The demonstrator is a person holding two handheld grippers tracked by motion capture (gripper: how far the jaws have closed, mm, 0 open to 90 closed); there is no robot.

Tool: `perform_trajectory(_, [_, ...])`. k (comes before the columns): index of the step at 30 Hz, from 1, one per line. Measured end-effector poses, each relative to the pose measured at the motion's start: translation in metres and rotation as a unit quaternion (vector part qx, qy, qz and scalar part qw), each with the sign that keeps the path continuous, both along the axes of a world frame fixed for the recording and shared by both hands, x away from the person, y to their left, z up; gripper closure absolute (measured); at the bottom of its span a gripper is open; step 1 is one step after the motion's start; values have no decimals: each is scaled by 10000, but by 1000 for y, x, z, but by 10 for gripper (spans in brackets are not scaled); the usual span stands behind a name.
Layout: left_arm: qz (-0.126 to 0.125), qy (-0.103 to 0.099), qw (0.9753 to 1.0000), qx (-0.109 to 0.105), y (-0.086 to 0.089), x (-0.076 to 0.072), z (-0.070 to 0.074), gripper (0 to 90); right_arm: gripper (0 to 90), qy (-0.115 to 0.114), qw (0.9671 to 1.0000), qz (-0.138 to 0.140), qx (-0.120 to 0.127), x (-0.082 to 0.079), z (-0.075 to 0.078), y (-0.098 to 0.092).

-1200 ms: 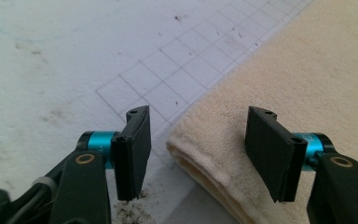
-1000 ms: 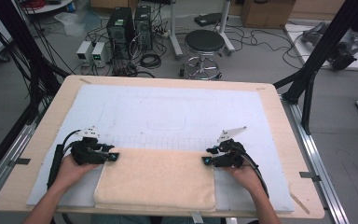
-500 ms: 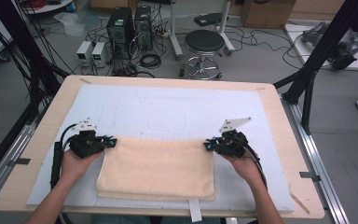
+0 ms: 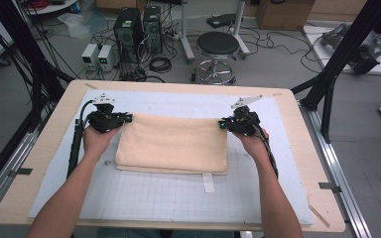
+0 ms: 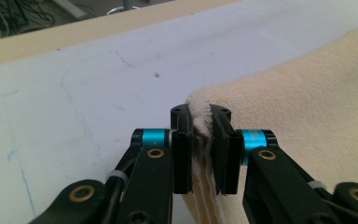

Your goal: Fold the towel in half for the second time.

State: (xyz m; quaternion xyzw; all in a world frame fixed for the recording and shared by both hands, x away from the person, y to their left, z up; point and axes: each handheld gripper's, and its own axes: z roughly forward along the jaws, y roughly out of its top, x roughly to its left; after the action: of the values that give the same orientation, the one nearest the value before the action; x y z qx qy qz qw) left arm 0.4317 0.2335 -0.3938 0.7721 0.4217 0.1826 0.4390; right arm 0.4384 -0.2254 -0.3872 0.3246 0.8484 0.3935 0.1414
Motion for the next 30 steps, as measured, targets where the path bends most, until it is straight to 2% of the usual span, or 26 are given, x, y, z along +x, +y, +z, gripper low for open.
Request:
perform_trajectory(1, [33,33,10000,26,0,1,-2,735,661,-24,9999,-102,-67,3,-2,0])
perform_trajectory(2, [73,74,9999,106,2,1,-4,678,641,-32,9998,-150,-109,5,-4,0])
perform_trajectory(3, [61,136,9998,102,4,1,-5,633,607,6,9999,-162,-48,5,-5,-2])
perform_trajectory(4, [18,119,9999,114,8,-2,-6,609,581,51,9999,-127,3,5,-6,-3])
perform_trajectory(6, [-86,244,9995,173,13,-6,-4,584,551,8,10000,-35,-91,-1,-3,-2])
perform_trajectory(7, [-120,249,9996,108,15,-10,-3,559,549,-26,10000,17,-54,-5,-1,-2])
perform_trajectory(8, [-181,95,9998,-11,17,-16,-1,550,545,-58,9999,86,6,-9,1,-2])
perform_trajectory(9, [-204,-24,9998,-53,18,-23,0,552,535,-95,9999,135,8,-14,3,-2])
perform_trajectory(11, [-358,-92,9992,-116,19,-35,2,539,532,-171,9994,267,148,-25,7,-2])
perform_trajectory(14, [-548,-202,9982,-168,21,-54,0,535,525,-267,9985,465,85,-43,10,-1])
perform_trajectory(17, [-765,-181,9967,-213,22,-71,-6,523,518,-309,9974,635,163,-58,10,-2])
perform_trajectory(20, [-949,-170,9951,-233,20,-87,-13,506,510,-329,9962,796,104,-71,6,-3])
perform_trajectory(22, [-1069,-211,9938,-220,20,-97,-18,499,467,-80,9961,882,49,-77,4,-3])
perform_trajectory(23, [-1135,-218,9930,-235,20,-101,-20,496,470,-68,9955,947,28,-80,4,-2])
perform_trajectory(24, [-1191,-200,9923,-257,20,-105,-22,496,476,-200,9946,1018,16,-84,3,-2])
perform_trajectory(25, [-1232,-206,9919,-223,20,-109,-24,496,476,-204,9945,1031,-2,-88,2,-2])
perform_trajectory(27, [-1298,-125,9913,-184,20,-114,-28,495,473,-102,9938,1103,29,-93,-3,-1])
perform_trajectory(30, [-1406,-31,9899,-156,19,-117,-33,510,469,-79,9924,1224,25,-100,-11,0])
